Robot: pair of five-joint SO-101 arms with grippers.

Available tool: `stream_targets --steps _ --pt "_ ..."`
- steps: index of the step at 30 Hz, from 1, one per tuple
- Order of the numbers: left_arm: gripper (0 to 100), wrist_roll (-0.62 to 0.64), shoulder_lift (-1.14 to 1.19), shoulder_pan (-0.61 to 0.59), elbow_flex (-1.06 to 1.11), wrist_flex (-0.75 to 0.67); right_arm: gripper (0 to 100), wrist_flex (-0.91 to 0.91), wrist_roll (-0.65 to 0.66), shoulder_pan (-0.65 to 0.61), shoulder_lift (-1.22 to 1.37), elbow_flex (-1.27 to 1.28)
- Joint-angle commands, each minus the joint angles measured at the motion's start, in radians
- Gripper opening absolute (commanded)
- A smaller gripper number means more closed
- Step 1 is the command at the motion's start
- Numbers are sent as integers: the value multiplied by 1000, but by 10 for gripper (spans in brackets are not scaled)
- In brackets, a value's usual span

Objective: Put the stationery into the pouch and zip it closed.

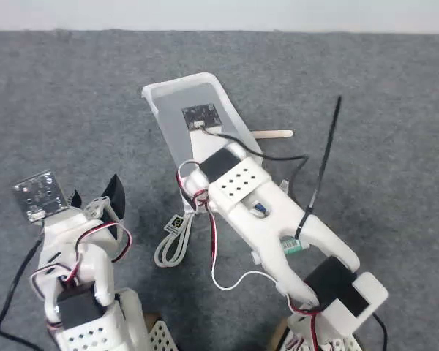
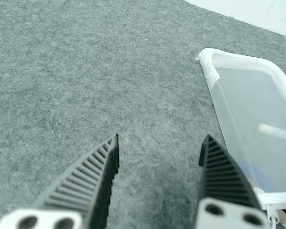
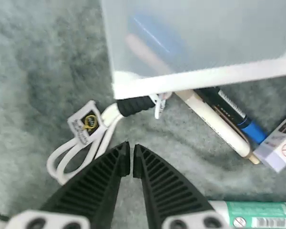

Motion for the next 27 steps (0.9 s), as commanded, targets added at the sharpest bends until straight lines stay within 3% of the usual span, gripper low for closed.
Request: stream_targets --steps 1,4,11,23,27 --pt "261 9 -17 -5 -2 -15 10 -77 -28 -10 -71 17" --pt "261 9 -17 -5 -2 -15 28 -120 -94 -10 -71 35" --pt "261 9 -17 -5 -2 -15 236 -193 -224 -48 -71 109" --pt "261 9 -17 -5 -2 -17 231 -452 -236 -81 42 160" --pt "261 9 -17 -5 -2 -17 231 -443 -262 -81 139 87"
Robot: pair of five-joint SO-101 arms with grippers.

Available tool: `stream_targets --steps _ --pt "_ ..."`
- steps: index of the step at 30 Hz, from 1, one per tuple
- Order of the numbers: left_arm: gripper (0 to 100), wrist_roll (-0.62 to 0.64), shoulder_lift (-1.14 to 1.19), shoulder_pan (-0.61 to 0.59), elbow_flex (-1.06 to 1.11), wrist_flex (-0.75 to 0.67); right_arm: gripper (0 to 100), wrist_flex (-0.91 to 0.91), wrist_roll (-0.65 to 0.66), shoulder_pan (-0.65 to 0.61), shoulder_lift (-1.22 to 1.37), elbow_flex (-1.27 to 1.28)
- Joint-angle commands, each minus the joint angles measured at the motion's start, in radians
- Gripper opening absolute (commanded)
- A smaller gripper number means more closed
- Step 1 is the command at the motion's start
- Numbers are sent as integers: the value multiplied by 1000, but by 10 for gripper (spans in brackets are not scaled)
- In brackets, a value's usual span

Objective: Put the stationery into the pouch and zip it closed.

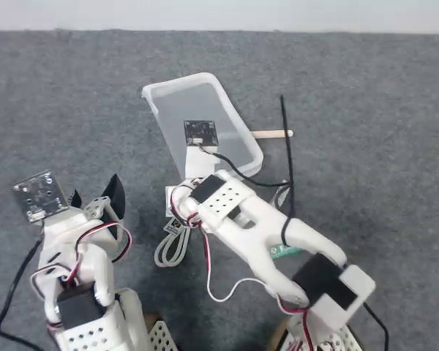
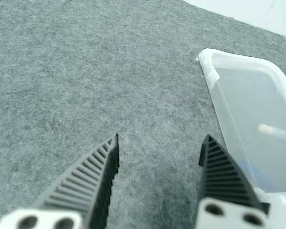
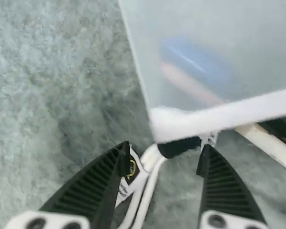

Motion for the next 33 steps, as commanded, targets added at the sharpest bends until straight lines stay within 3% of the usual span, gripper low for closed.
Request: stream_targets --steps 1,11,23,28,30,33 --pt "261 9 -15 -5 -2 -17 231 25 -46 -4 50 -97" --pt "261 9 -15 -5 -2 -15 231 295 -58 -12 165 -296" --pt "261 8 -15 -5 -1 -14 229 237 -58 -10 266 -304" --pt "261 8 -15 -5 8 -17 68 283 -41 -8 255 -305" --pt "261 8 -15 -5 8 -17 0 312 28 -8 229 -305" --pt "261 8 -15 -5 8 -18 20 389 127 -8 176 -305"
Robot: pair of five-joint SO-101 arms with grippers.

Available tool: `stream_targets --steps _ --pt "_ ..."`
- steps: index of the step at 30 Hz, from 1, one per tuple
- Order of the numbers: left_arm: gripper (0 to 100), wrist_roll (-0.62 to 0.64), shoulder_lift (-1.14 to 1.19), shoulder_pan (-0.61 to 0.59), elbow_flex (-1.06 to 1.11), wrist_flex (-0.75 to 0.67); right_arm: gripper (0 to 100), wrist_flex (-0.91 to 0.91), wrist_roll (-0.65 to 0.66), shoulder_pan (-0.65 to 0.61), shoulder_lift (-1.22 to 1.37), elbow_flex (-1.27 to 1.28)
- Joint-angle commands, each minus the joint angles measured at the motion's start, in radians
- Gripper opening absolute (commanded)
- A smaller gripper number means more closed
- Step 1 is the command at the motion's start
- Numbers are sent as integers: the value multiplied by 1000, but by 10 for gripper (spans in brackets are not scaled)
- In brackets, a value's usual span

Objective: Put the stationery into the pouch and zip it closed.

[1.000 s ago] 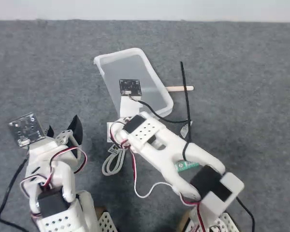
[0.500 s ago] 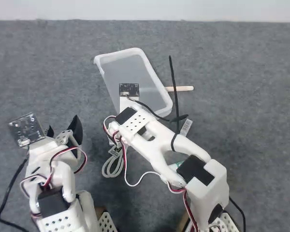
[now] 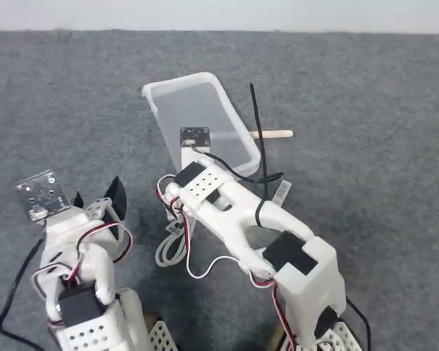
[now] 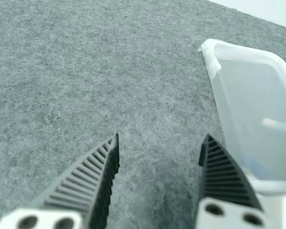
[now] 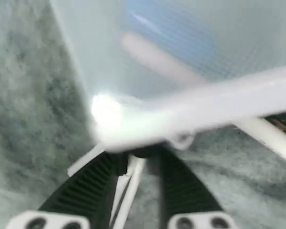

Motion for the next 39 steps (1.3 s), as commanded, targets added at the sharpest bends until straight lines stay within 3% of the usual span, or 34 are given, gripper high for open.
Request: stream_targets --steps 1,6,13,18,27,34,39 --pt "261 8 -14 -5 -16 -18 8 85 117 -8 -108 -28" --pt "261 6 -14 -5 -15 -18 7 183 275 19 -208 -25" --pt "261 -25 -14 0 -13 -18 7 289 592 99 -331 -21" --pt "266 -25 -11 3 -16 -18 7 275 603 120 -452 21" --pt "306 -23 -8 60 -16 -12 11 65 606 116 -680 288" --pt "305 -21 -9 58 -15 -12 198 -10 597 33 -688 405" --pt "305 -21 -14 14 -16 -12 163 -108 597 -15 -685 431"
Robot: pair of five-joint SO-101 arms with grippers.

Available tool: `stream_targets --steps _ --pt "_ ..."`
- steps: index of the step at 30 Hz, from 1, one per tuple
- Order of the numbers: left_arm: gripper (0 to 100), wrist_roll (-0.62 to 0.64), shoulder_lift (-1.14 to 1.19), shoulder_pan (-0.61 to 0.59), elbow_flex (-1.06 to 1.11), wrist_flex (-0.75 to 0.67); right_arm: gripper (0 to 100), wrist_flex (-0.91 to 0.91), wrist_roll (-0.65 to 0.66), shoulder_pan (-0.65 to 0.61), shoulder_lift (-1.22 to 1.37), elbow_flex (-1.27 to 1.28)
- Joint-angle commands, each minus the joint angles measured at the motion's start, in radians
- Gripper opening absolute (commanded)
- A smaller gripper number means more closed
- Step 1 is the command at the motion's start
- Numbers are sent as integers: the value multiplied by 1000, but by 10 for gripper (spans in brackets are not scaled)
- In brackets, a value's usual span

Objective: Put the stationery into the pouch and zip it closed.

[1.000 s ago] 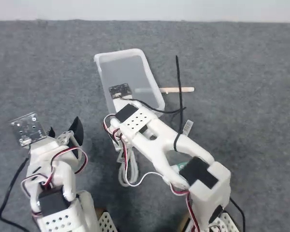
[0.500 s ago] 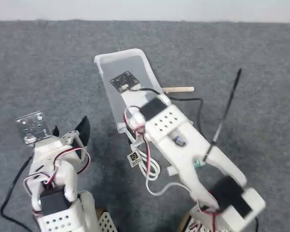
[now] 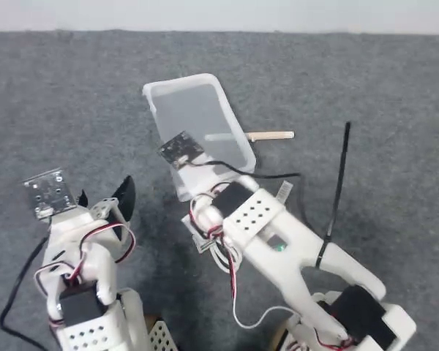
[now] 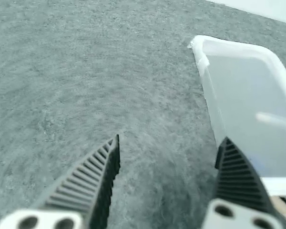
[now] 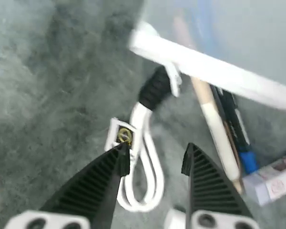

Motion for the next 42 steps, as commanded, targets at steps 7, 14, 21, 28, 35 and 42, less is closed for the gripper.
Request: stream_targets --steps 7,14,21,28,35,42 --pt "305 -5 -14 -11 -15 -14 163 -185 5 -36 91 -11" --pt "305 -5 -14 -14 -15 -14 160 -219 -55 -35 229 -92" --pt "305 -5 -14 -14 -13 -14 160 -130 -86 -5 407 -249" --pt "305 -5 -14 -14 -12 -14 145 -97 -86 7 493 -325" --pt "305 -6 -14 -14 -8 -12 8 -70 -78 22 492 -342" --pt "305 -5 -14 -15 -5 -14 7 21 -17 33 409 -362"
